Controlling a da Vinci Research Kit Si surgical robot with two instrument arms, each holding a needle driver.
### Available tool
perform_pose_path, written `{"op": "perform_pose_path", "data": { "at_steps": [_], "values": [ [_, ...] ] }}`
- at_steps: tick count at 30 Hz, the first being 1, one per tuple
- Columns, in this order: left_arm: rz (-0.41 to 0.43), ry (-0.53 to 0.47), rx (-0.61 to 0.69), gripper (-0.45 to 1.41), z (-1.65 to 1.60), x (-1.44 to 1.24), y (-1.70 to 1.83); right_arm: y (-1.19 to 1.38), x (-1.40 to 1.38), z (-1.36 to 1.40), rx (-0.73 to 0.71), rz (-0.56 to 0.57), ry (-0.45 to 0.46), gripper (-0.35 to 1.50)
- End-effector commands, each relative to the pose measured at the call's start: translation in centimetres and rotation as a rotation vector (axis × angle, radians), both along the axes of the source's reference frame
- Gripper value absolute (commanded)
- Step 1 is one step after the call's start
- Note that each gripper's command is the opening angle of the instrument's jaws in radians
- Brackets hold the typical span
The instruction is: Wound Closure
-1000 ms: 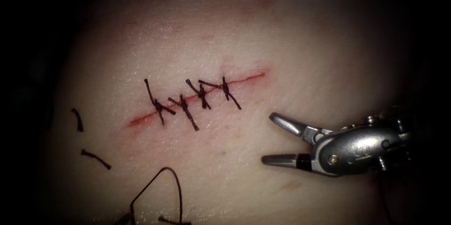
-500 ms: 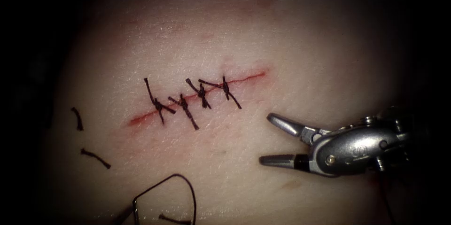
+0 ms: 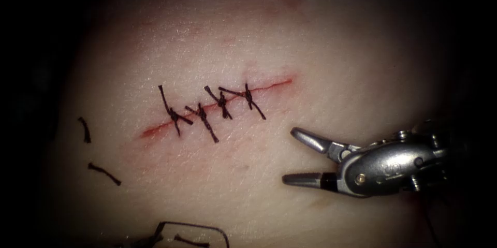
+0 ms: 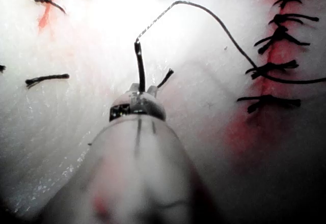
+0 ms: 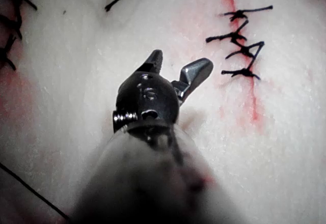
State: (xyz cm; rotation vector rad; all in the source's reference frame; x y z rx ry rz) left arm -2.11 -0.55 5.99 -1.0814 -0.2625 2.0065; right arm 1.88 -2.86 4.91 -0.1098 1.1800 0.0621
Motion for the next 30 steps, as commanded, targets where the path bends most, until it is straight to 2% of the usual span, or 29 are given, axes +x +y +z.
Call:
{"op": "perform_pose_path", "data": {
  "at_steps": [1,5,14,16,17,18,19,23,28,30],
  "values": [
    [-0.014,-0.013,-0.012,-0.45,-0.01,-0.05,0.04,-0.07,0.05,0.04,0.001,-0.001,0.002,0.86],
    [-0.049,-0.044,-0.027,-0.45,-0.21,-0.08,0.20,-0.07,0.06,0.04,0.001,-0.001,0.002,0.86],
    [-0.057,-0.050,-0.069,-0.45,-0.49,-0.30,0.57,-0.03,0.05,-0.04,0.040,0.045,0.030,0.86],
    [-0.055,-0.053,-0.084,-0.45,-0.50,-0.38,0.66,-0.01,0.03,-0.11,0.053,0.059,0.040,0.79],
    [-0.051,-0.047,-0.101,-0.45,-0.50,-0.43,0.71,0.01,0.00,-0.14,0.061,0.068,0.045,0.69],
    [-0.053,-0.043,-0.110,-0.45,-0.50,-0.47,0.75,0.04,-0.05,-0.19,0.068,0.086,0.046,0.56],
    [-0.049,-0.037,-0.122,-0.45,-0.49,-0.51,0.80,0.07,-0.10,-0.25,0.075,0.108,0.043,0.52],
    [-0.059,-0.018,-0.190,-0.45,-0.43,-0.68,0.99,0.22,-0.34,-0.53,0.084,0.217,0.041,0.52],
    [-0.079,0.012,-0.278,-0.45,-0.31,-0.91,1.21,0.43,-0.61,-1.04,0.110,0.311,0.027,0.71],
    [-0.078,0.034,-0.317,-0.45,-0.26,-0.99,1.28,0.48,-0.67,-1.23,0.114,0.346,0.032,0.71]
  ]
}}
